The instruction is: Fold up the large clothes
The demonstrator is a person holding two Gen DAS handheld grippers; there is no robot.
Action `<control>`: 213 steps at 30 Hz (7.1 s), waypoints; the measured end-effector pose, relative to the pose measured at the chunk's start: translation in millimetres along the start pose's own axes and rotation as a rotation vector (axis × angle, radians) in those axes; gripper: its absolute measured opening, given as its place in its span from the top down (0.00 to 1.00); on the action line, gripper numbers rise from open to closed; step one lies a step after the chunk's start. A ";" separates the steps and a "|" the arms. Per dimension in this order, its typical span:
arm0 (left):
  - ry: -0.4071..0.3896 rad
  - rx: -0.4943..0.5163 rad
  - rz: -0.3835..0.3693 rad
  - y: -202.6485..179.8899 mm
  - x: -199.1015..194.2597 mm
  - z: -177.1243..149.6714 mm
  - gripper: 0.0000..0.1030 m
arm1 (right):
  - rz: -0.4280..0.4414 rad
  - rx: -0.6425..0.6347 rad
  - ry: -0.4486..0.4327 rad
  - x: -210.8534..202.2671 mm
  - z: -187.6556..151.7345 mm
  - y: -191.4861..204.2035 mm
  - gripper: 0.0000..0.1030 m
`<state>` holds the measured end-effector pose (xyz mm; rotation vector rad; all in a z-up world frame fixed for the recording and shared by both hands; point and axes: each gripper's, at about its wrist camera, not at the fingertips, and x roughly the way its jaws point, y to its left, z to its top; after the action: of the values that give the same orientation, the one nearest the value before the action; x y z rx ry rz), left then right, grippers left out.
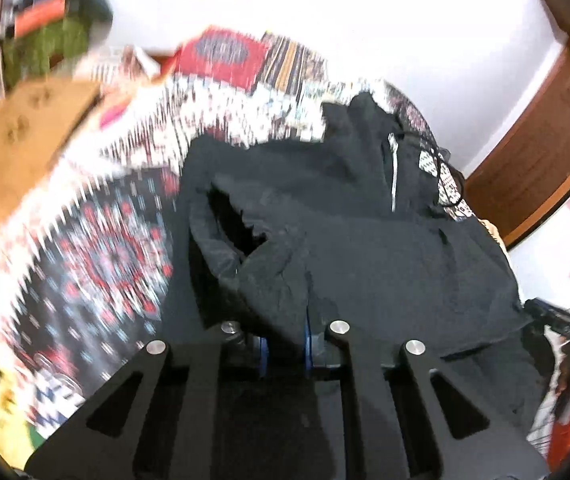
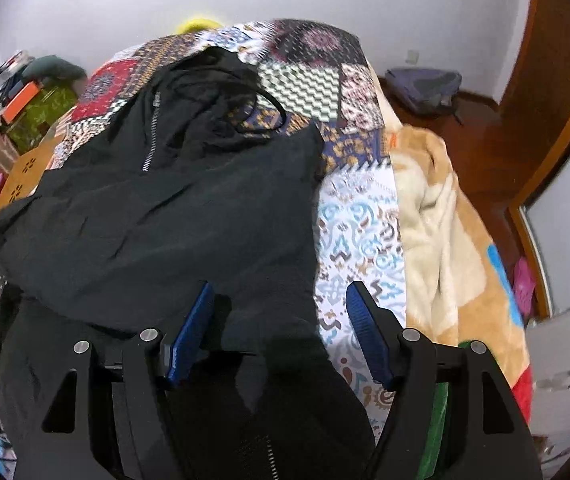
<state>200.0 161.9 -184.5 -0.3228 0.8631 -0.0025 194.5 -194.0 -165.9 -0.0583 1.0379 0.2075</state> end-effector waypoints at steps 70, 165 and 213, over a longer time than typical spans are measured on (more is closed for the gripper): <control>0.145 0.191 0.059 -115.3 284.6 217.4 0.41 | 0.184 0.249 0.134 234.4 236.4 11.8 0.47; 0.032 0.451 -0.082 -149.3 68.6 88.1 0.82 | 0.240 -0.079 -0.126 12.4 108.0 61.5 0.88; 0.183 0.366 0.012 -90.6 32.0 -41.4 0.49 | 0.178 -0.160 0.079 33.0 -20.2 71.9 0.57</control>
<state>201.6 60.0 -208.0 0.0265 1.0250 -0.1793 179.3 -121.8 -201.0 -0.1204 1.1047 0.4532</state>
